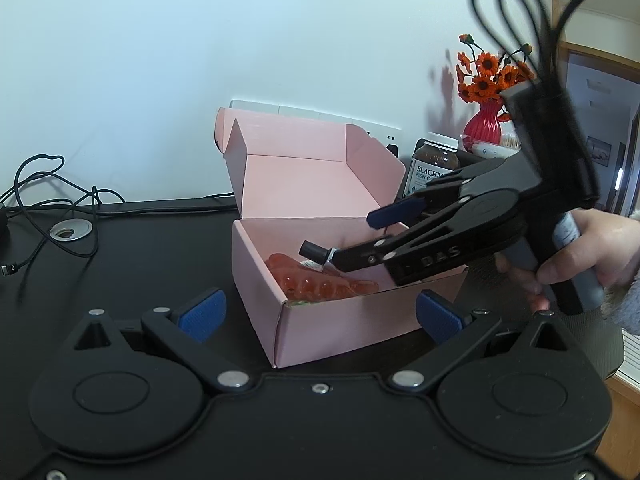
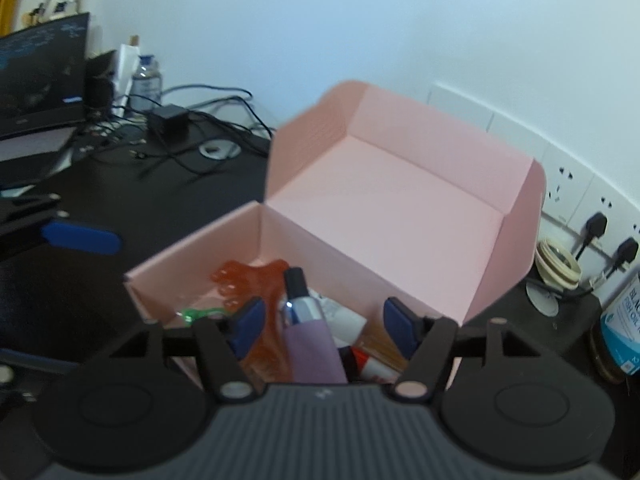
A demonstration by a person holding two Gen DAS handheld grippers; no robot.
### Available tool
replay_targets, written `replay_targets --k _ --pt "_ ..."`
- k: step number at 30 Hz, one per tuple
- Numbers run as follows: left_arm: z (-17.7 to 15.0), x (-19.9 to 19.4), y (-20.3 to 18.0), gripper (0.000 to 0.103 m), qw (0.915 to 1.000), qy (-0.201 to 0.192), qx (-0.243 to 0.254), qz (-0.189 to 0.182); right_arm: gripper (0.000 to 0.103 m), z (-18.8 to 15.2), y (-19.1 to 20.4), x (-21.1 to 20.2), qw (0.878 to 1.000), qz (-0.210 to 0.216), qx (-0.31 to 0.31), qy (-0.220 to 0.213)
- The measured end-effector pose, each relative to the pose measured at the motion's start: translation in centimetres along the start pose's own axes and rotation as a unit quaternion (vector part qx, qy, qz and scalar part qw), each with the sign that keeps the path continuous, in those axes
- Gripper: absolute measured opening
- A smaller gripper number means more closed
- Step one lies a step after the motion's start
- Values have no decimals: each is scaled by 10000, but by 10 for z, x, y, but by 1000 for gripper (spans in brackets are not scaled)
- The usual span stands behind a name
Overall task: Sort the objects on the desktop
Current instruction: 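Open the right gripper to release the lavender tube in the box, then raise the open right gripper up out of the pink box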
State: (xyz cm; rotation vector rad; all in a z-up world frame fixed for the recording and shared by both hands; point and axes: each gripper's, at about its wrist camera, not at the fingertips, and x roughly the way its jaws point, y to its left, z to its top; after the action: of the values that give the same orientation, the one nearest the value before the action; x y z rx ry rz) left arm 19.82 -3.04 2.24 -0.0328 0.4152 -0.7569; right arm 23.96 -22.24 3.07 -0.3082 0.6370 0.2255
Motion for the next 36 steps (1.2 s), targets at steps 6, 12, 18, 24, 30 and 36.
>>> replay_targets --k 6,12,18,24,30,36 --pt "0 0 1 103 10000 2 -28 1 66 6 -4 -17 9994 149 150 -276" --pt "0 1 0 103 10000 4 -16 -1 64 6 -9 -25 9986 174 240 -430" --pt "0 1 1 103 10000 5 -29 4 54 2 -9 -28 9982 248 262 -474" --pt "0 1 0 103 10000 3 -6 8 42 -1 -4 -28 9983 223 199 -507" --pt "0 1 0 103 10000 2 4 4 33 2 -18 -36 9966 -29 432 -702" --pt "0 1 0 103 10000 22 3 7 32 -5 -30 -35 9965 -177 537 -616"
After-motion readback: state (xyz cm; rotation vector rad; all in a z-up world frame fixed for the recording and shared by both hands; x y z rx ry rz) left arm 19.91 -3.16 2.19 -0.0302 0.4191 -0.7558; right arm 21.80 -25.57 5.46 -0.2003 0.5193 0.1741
